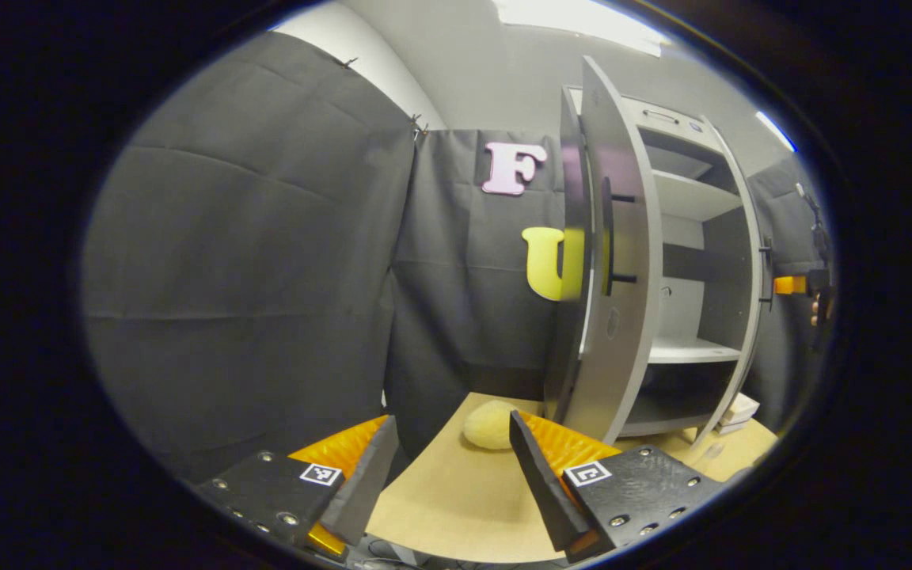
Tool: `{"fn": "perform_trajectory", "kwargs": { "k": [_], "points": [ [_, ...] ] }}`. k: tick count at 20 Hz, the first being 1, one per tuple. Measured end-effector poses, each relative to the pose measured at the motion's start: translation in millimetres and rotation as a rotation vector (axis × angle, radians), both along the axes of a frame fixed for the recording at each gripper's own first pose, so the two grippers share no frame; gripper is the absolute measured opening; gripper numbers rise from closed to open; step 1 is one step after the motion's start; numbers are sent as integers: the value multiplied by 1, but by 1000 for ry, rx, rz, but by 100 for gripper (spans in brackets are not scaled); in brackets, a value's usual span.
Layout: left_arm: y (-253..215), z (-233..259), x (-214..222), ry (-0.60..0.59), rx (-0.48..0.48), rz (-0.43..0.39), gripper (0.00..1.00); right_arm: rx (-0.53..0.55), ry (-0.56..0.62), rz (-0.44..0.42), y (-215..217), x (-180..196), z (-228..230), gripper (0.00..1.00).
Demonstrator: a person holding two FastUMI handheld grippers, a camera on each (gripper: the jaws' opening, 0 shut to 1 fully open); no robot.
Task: Grasp the bottle in the cabinet with the left hand and place it on the coaster, then close the right door with the right hand and the left door with the left hand.
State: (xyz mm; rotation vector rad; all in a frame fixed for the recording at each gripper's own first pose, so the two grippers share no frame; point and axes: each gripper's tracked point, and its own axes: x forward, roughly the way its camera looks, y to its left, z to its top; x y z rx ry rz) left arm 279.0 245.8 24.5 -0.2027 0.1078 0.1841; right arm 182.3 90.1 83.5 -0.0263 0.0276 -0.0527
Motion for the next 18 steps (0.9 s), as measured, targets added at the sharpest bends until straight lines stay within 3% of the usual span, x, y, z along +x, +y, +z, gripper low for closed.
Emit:
{"fn": "perform_trajectory", "kwargs": {
  "k": [3, 10, 15, 18],
  "points": [
    [8, 18, 13, -6, 9, -13, 84, -32, -11, 1, -6, -15, -4, 92],
    [4, 70, 66, -38, 41, -84, 84, -32, 39, 0, -26, -46, -38, 95],
    [-4, 101, 109, -49, 31, -148, 88, -34, 70, -40, -45, -64, -57, 95],
    [-7, 123, 129, -71, 49, -165, 84, -36, 86, -80, -63, -77, -67, 95]
  ]
}}
